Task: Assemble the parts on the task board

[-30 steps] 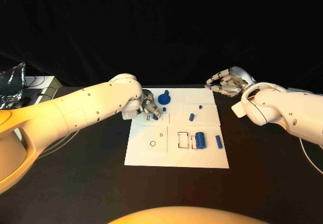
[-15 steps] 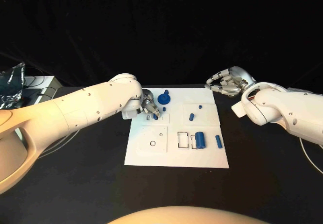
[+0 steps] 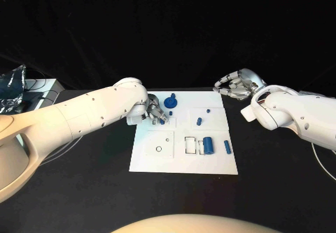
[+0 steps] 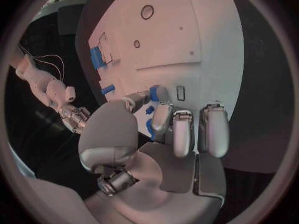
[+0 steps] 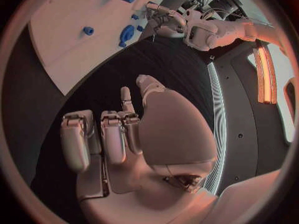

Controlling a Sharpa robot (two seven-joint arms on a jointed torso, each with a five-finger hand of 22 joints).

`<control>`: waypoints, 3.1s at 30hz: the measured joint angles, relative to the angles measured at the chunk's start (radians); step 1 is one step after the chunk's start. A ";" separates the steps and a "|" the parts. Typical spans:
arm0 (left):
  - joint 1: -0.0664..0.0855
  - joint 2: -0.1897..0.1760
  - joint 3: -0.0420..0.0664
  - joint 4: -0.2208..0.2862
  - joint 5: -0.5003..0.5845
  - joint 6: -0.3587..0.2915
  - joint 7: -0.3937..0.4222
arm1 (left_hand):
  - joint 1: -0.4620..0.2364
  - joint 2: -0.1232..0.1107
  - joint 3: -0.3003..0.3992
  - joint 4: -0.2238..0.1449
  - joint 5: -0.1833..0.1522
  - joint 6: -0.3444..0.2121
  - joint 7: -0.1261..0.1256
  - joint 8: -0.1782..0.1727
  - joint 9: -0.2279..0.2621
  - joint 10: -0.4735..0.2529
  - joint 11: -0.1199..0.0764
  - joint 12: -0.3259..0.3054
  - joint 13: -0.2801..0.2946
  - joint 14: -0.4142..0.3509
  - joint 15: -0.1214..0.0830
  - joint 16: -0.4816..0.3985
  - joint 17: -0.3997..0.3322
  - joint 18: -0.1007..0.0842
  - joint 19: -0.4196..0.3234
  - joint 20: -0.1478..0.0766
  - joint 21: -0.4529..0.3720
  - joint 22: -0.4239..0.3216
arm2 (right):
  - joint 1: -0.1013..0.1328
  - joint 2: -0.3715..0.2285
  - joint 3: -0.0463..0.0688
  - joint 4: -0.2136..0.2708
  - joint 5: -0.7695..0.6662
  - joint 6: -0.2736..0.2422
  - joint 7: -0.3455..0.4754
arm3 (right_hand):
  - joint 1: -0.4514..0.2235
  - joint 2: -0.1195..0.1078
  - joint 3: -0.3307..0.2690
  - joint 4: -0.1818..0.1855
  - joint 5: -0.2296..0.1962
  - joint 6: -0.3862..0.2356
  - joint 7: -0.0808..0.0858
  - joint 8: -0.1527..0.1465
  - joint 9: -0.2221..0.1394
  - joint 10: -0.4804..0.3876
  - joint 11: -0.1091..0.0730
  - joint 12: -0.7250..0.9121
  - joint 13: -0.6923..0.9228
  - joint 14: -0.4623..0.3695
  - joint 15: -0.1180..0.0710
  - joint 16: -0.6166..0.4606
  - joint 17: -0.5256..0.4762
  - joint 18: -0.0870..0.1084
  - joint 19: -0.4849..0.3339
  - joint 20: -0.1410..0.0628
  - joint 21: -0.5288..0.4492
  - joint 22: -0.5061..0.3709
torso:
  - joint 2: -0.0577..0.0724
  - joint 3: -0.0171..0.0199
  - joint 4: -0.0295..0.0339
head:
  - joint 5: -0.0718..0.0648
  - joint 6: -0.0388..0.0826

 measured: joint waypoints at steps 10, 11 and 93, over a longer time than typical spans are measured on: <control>-0.001 -0.002 0.000 0.000 -0.001 0.003 0.000 | -0.011 -0.011 -0.053 0.037 0.000 0.005 -0.006 -0.012 0.012 0.000 0.000 0.000 0.000 0.000 0.000 0.000 0.000 0.000 0.000 0.000 0.000 0.000 | 0.000 0.000 0.000 0.000 0.000 0.000 0.001 | 0.000 0.000 0.000 0.000 0.000 0.000 0.000 0.000 0.000 0.000 0.000 0.000 0.000 0.000 0.000 0.000 0.000 0.000 0.000 0.000 0.000 0.000 | -0.001 -0.0002 0.0000 | 0.000 0.002; -0.001 -0.003 0.000 0.001 -0.001 0.003 0.000 | -0.013 -0.013 -0.064 0.045 0.000 0.005 -0.006 -0.012 0.014 0.000 0.000 0.000 0.000 0.000 0.000 0.000 0.000 0.000 0.000 0.000 0.000 0.000 | 0.000 0.000 0.000 0.000 0.000 0.000 0.001 | 0.000 0.000 0.000 0.000 0.000 0.000 0.000 0.000 0.000 0.000 0.000 0.000 0.000 0.000 0.000 0.000 0.000 0.000 0.000 0.000 0.000 0.000 | -0.001 -0.0004 -0.0002 | 0.001 0.002; 0.021 0.011 0.174 -0.219 -0.010 -0.041 0.020 | 0.095 0.008 -0.327 0.148 -0.004 -0.151 0.103 -0.268 -0.090 -0.202 0.091 -0.166 -0.247 -0.002 0.073 -0.034 0.000 0.031 -0.064 0.061 -0.077 -0.107 | 0.006 -0.021 0.005 0.009 -0.004 -0.011 0.014 | -0.009 -0.009 0.018 -0.002 -0.004 -0.027 0.009 -0.008 0.012 0.000 0.000 0.000 0.000 0.000 0.000 0.000 0.000 0.000 0.000 0.000 -0.016 0.000 | 0.051 -0.0100 -0.0282 | 0.022 0.065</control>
